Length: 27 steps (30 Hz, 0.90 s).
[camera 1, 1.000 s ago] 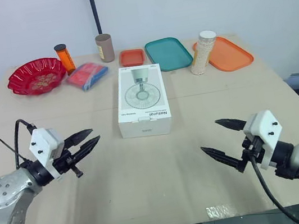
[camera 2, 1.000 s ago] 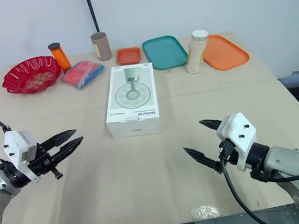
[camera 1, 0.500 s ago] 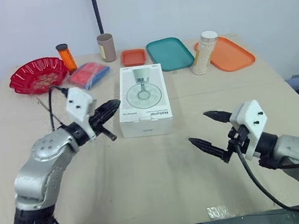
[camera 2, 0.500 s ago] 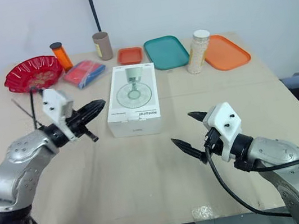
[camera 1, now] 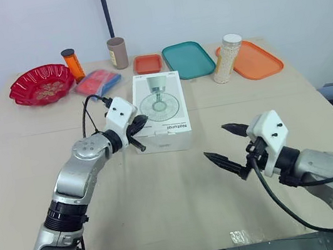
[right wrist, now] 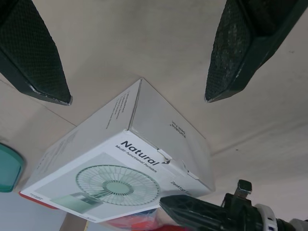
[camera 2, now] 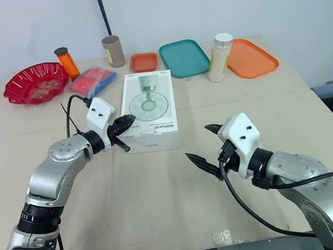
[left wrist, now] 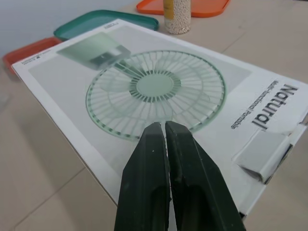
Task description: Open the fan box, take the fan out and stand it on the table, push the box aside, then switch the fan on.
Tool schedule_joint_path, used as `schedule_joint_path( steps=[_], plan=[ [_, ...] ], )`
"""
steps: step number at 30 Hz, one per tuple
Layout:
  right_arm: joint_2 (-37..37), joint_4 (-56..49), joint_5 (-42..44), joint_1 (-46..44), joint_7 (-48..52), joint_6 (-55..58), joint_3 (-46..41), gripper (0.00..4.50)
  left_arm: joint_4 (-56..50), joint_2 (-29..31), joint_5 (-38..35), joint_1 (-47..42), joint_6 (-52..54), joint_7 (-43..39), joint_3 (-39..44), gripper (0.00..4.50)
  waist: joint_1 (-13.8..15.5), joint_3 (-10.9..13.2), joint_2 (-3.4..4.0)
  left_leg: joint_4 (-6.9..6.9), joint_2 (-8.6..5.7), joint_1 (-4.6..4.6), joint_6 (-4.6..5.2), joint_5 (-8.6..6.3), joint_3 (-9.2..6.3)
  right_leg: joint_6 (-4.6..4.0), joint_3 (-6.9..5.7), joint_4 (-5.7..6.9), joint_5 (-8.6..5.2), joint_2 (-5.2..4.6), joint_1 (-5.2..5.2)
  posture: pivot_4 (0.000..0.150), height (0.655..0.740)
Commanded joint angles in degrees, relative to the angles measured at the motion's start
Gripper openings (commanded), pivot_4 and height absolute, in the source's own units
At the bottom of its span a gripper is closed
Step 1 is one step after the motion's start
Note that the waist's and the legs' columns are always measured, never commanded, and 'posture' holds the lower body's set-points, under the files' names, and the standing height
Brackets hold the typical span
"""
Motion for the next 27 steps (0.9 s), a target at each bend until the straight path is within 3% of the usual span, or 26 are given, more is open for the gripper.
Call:
schedule_joint_path(
  steps=[1,7,14,27],
  plan=[
    [0.3,-2.4,-0.4,-5.4,-2.5,2.1,2.7,4.5,1.6,-0.9,2.6,-2.4,-1.4,-0.3,-0.4,0.2,0.0,0.0,0.0,0.0,-0.01,0.0,-0.01,0.0,-0.01,0.0,-0.01,0.0,0.0,-0.01,0.01,0.15,0.74],
    [3.5,1.6,-4.5,-16.6,-5.8,4.6,12.9,4.5,1.8,-2.9,3.4,-2.7,-1.5,-0.6,-0.2,0.2,-0.1,0.0,0.01,0.0,0.0,-0.02,-0.03,0.02,-0.02,0.0,-0.01,0.0,0.0,-0.01,-0.02,0.15,0.74],
    [7.7,13.2,-12.5,-27.9,-5.2,3.6,22.9,4.5,2.0,-4.0,4.6,-2.6,-1.4,-0.4,0.2,0.2,0.1,0.0,0.01,0.01,-0.01,-0.09,-0.05,0.04,-0.03,0.0,-0.07,0.0,0.01,-0.06,-0.05,0.15,0.74],
    [11.3,24.3,-20.4,-29.5,-3.3,-3.7,24.7,4.5,0.5,-5.4,5.2,-2.0,-0.7,0.8,0.5,0.2,0.0,0.0,0.02,0.03,-0.01,-0.13,-0.05,0.04,-0.06,-0.01,-0.1,0.04,0.01,-0.07,-0.1,0.15,0.74]
  ],
)
